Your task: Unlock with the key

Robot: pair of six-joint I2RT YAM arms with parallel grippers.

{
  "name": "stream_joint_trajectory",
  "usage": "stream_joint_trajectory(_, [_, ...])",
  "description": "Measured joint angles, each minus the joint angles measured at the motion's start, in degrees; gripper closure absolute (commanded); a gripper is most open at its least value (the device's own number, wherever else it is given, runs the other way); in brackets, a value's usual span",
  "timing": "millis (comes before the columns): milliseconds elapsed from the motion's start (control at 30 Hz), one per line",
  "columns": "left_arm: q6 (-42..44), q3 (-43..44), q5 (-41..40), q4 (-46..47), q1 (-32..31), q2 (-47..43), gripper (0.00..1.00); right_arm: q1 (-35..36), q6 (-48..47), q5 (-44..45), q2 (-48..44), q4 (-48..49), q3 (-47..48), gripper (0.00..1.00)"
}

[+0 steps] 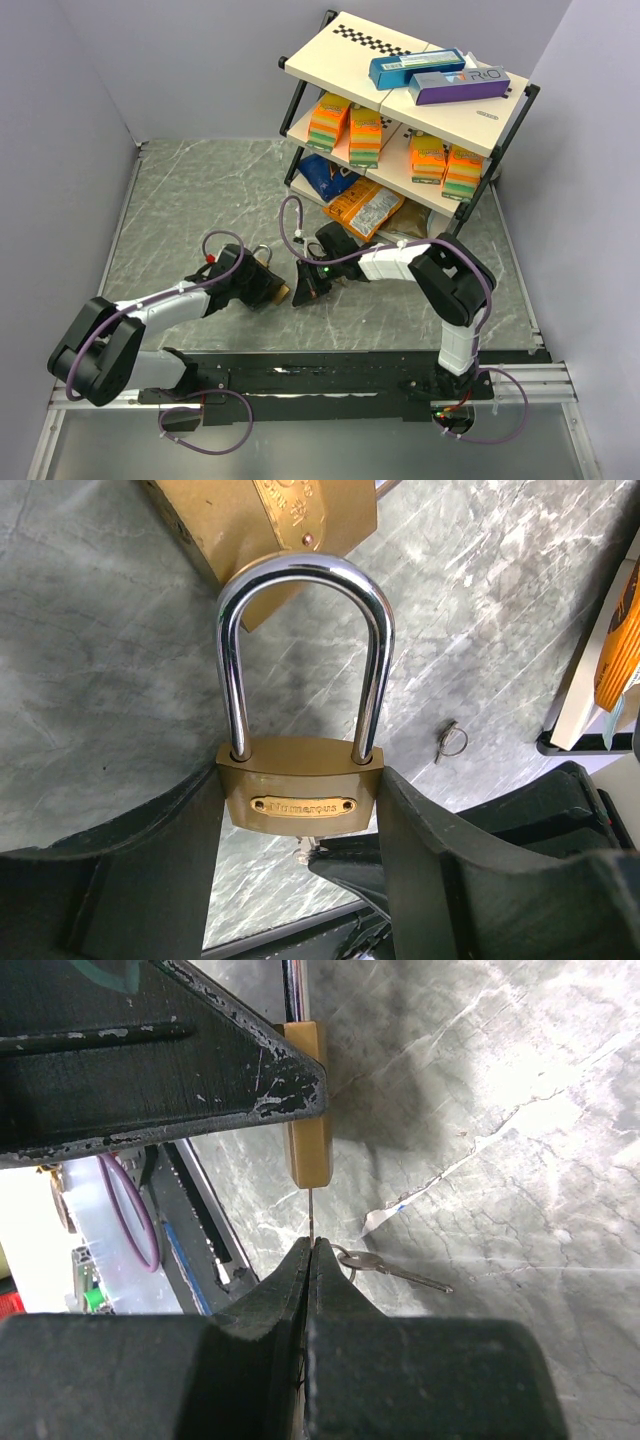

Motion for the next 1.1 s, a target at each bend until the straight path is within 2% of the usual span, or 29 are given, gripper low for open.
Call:
stream_joint_trajectory(400, [-0.3, 0.0, 0.3, 0.1, -0.7, 0.1, 0.99, 0.0, -0.1, 0.8, -1.0, 0.0, -1.2, 1.0])
stream_joint_trajectory(1100, [-2.1, 3.0, -0.2, 2.4, -3.9, 4.8, 0.99, 1.1, -1.1, 8.3, -5.3, 0.1, -5.2, 1.0])
